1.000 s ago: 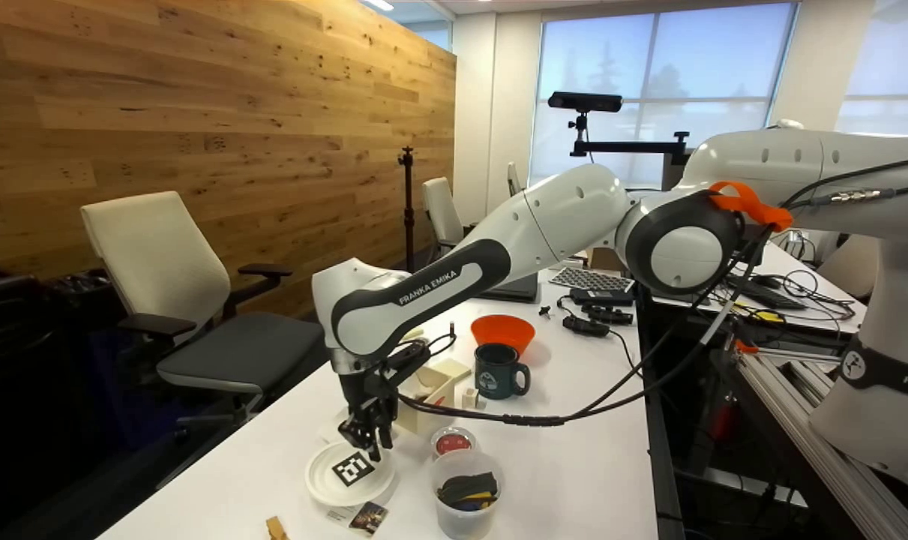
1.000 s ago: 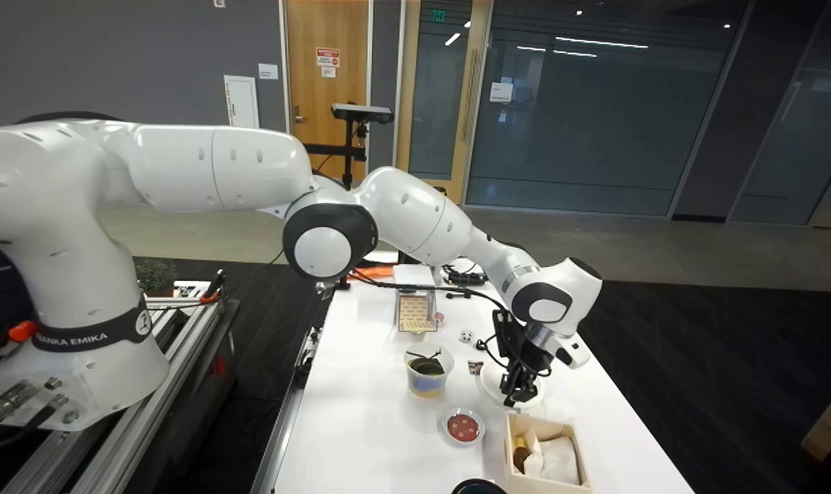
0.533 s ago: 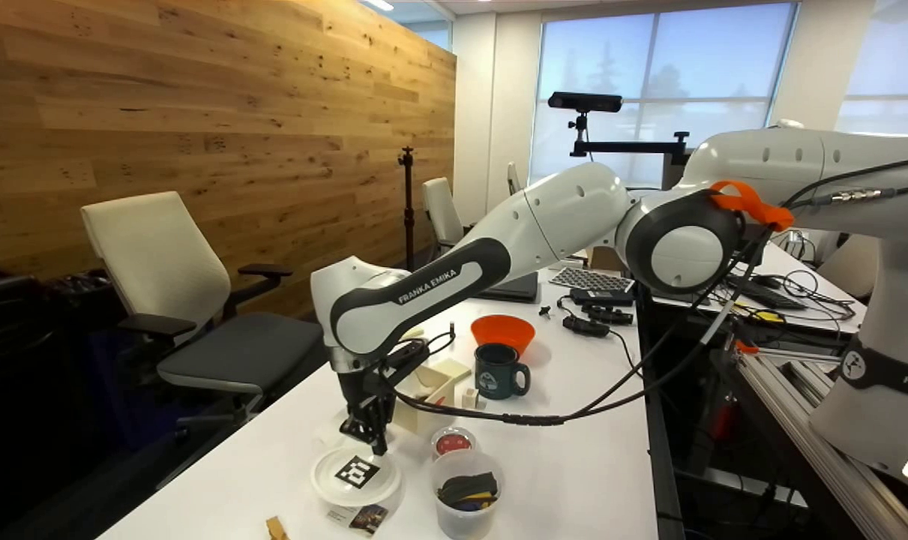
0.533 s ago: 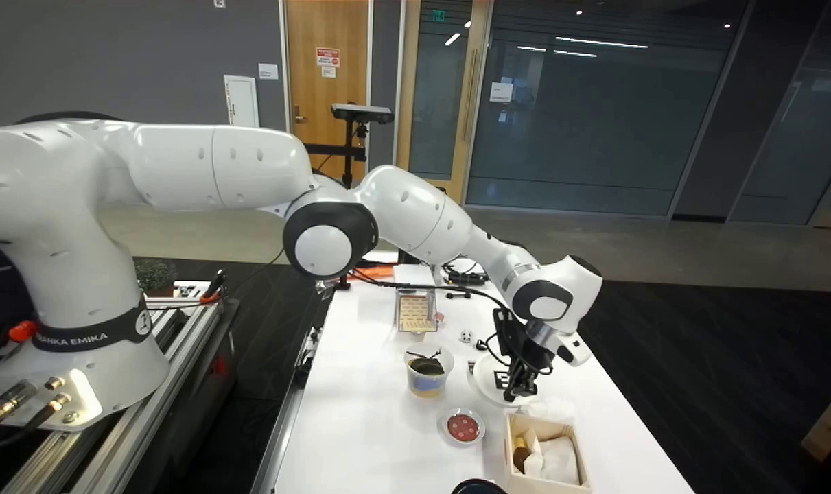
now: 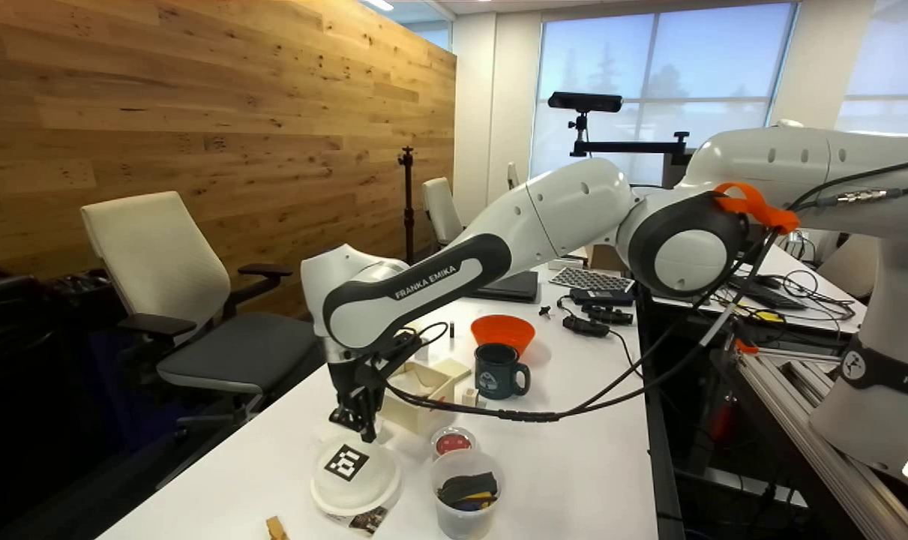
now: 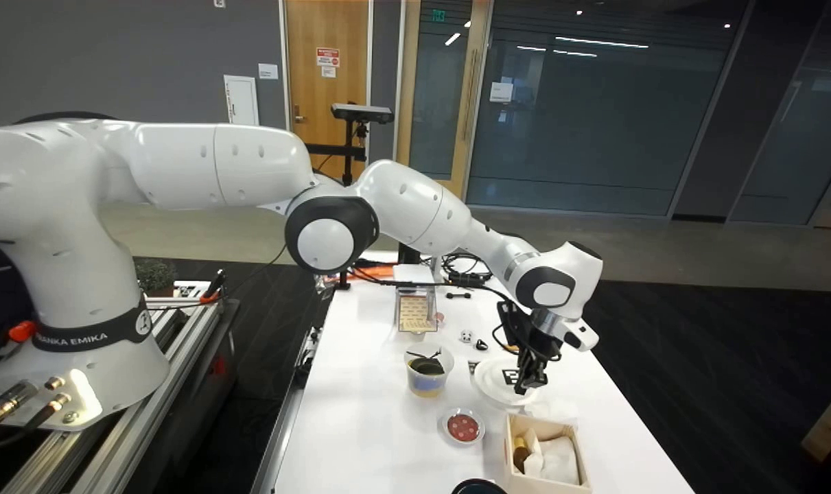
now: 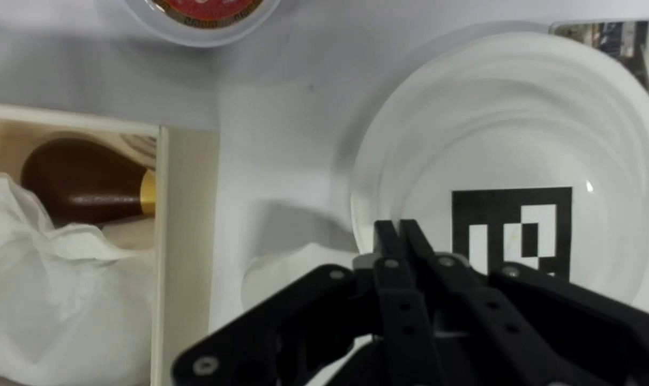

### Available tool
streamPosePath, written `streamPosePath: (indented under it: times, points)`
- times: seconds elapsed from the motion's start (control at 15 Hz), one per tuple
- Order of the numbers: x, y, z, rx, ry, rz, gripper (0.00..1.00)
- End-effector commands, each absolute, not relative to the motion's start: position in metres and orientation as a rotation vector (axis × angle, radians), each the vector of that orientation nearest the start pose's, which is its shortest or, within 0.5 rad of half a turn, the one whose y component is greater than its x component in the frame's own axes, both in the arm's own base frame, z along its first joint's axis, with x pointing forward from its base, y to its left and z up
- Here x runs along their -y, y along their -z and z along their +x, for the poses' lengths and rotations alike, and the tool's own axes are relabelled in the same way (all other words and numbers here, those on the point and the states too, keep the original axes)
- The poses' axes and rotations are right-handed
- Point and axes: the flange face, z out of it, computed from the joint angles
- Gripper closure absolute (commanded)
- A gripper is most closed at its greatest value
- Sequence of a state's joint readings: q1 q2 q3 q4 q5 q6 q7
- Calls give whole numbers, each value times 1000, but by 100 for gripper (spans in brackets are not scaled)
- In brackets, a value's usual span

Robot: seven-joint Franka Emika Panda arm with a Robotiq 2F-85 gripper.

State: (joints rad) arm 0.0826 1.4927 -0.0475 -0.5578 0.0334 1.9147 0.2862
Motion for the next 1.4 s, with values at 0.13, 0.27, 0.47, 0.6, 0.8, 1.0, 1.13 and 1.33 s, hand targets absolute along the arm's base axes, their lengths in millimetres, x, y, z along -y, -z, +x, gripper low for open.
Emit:
streamPosePath:
  times: [0.13, 0.27, 0.47, 0.6, 0.8, 1.0, 1.13, 1.33]
  points:
    - [-52, -74, 781, -429, -114, -3219, 99]
    - [-47, -69, 778, -507, -139, -3214, 99]
    - [-40, -70, 778, -653, -156, -3166, 99]
    - [-47, -76, 775, -677, -218, -3121, 99]
    - [-49, -74, 776, -665, -191, -3079, 99]
    - [-36, -60, 775, -674, -186, -3030, 99]
    - [-21, -51, 773, -701, -166, -3011, 99]
    - [3, -43, 773, -713, -74, -3006, 99]
